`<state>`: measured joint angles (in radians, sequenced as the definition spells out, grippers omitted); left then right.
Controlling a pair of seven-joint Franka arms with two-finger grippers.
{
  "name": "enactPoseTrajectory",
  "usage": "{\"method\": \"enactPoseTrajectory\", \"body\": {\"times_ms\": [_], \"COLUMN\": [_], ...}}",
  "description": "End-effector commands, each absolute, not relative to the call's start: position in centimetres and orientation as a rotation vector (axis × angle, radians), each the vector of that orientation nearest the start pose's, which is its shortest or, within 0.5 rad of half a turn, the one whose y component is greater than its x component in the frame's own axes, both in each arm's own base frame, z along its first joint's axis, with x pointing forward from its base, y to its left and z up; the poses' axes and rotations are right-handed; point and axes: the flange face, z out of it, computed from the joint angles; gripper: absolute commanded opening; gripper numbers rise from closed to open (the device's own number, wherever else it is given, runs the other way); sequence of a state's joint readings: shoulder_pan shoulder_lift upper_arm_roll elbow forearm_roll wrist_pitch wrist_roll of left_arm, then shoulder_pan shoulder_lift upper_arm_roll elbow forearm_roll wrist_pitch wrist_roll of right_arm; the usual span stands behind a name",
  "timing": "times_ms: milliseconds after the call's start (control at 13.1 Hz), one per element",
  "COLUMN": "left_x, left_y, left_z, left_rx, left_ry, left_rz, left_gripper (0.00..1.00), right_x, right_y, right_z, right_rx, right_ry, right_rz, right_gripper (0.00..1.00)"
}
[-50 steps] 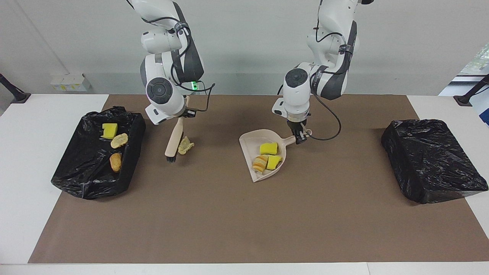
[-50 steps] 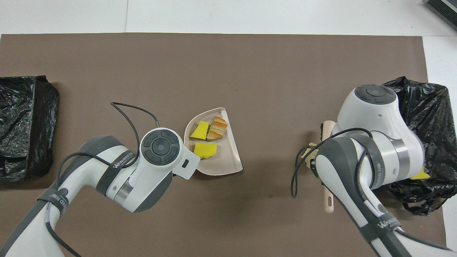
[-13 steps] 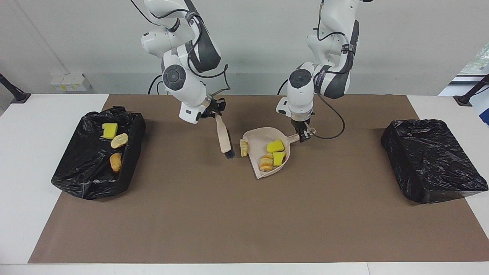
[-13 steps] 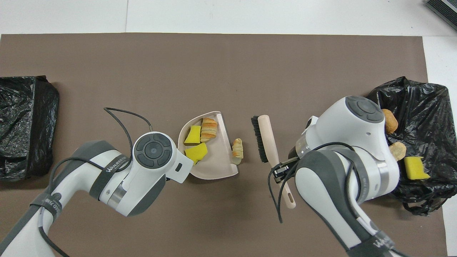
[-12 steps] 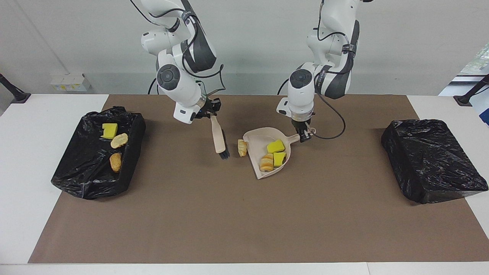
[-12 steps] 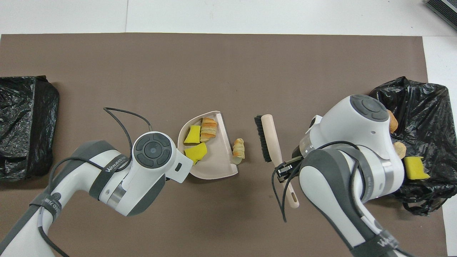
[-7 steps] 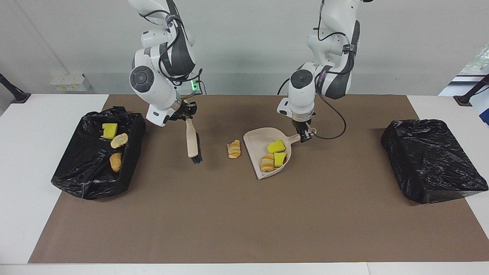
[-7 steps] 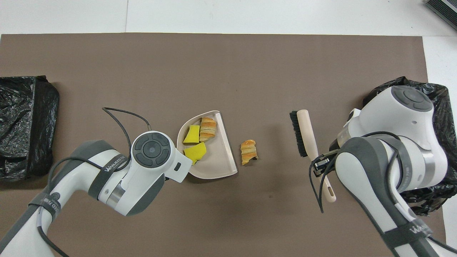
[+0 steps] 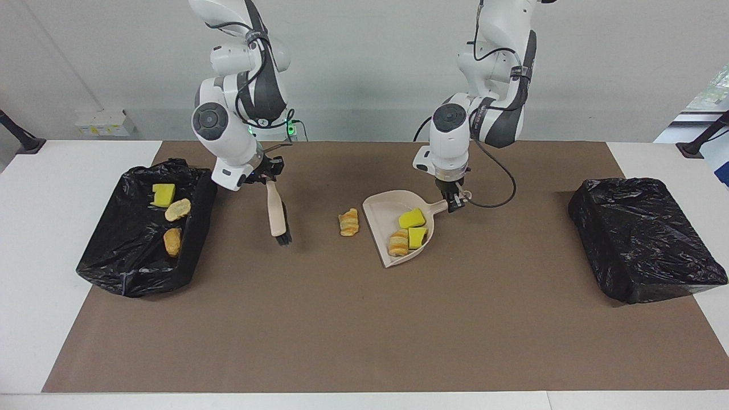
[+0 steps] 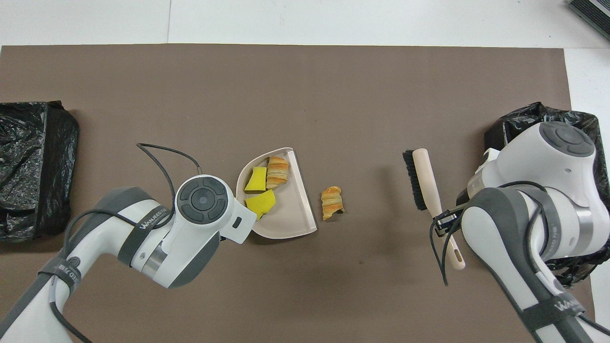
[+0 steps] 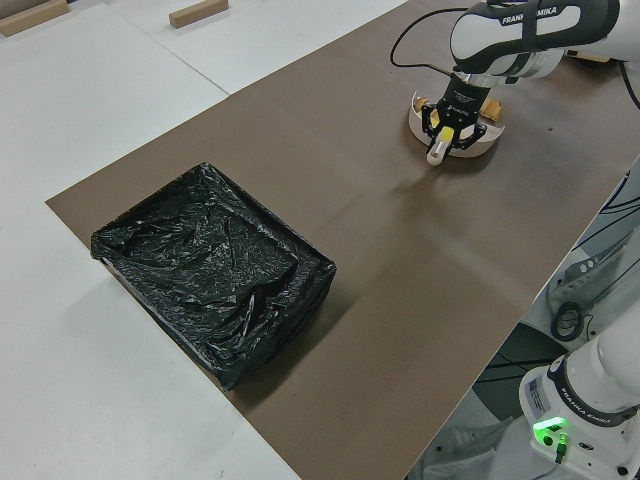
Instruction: Sweep and dump trash in bin
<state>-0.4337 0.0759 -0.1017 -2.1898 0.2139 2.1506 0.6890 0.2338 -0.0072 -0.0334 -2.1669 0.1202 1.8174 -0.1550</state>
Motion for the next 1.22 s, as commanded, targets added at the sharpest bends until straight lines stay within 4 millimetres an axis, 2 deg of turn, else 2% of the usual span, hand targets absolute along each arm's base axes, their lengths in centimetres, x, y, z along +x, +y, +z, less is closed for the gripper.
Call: {"method": "enactPoseTrajectory", "body": {"times_ms": [0, 153, 229, 382, 535, 611, 840, 1145], "left_x": [45.3, 45.2, 45.3, 45.3, 45.2, 45.3, 45.3, 45.3], "left_y": [-25.6, -25.7, -25.6, -25.6, -25.7, -25.6, -25.6, -25.6], "left_z": [34.3, 34.3, 34.3, 34.3, 34.3, 34.4, 34.3, 34.3], "left_rx": [-2.322, -2.321, -2.322, -2.322, -2.321, -2.322, -2.323, -2.323], "left_ry": [1.86, 1.862, 1.86, 1.86, 1.862, 1.86, 1.858, 1.858], "left_rz": [0.189, 0.191, 0.191, 0.191, 0.191, 0.189, 0.189, 0.189], "left_gripper": [0.0, 0.0, 0.0, 0.0, 0.0, 0.0, 0.0, 0.0], "right_x": [47.5, 47.1, 47.0, 46.2, 46.0, 45.6, 45.8, 45.6], "right_y": [13.0, 16.0, 17.0, 20.8, 23.4, 25.4, 29.3, 32.3], "right_z": [34.4, 32.4, 31.2, 29.7, 29.0, 28.8, 29.5, 30.4], "right_rx": [-2.997, -3.0, -3.017, -3.01, -2.978, -2.954, -2.885, -2.752], "right_ry": [-0.446, -0.458, -0.387, -0.257, -0.139, -0.113, 0.033, 0.102], "right_rz": [0.563, 0.587, 0.609, 0.589, 0.574, 0.57, 0.575, 0.564], "right_gripper": [0.0, 0.0, 0.0, 0.0, 0.0, 0.0, 0.0, 0.0]}}
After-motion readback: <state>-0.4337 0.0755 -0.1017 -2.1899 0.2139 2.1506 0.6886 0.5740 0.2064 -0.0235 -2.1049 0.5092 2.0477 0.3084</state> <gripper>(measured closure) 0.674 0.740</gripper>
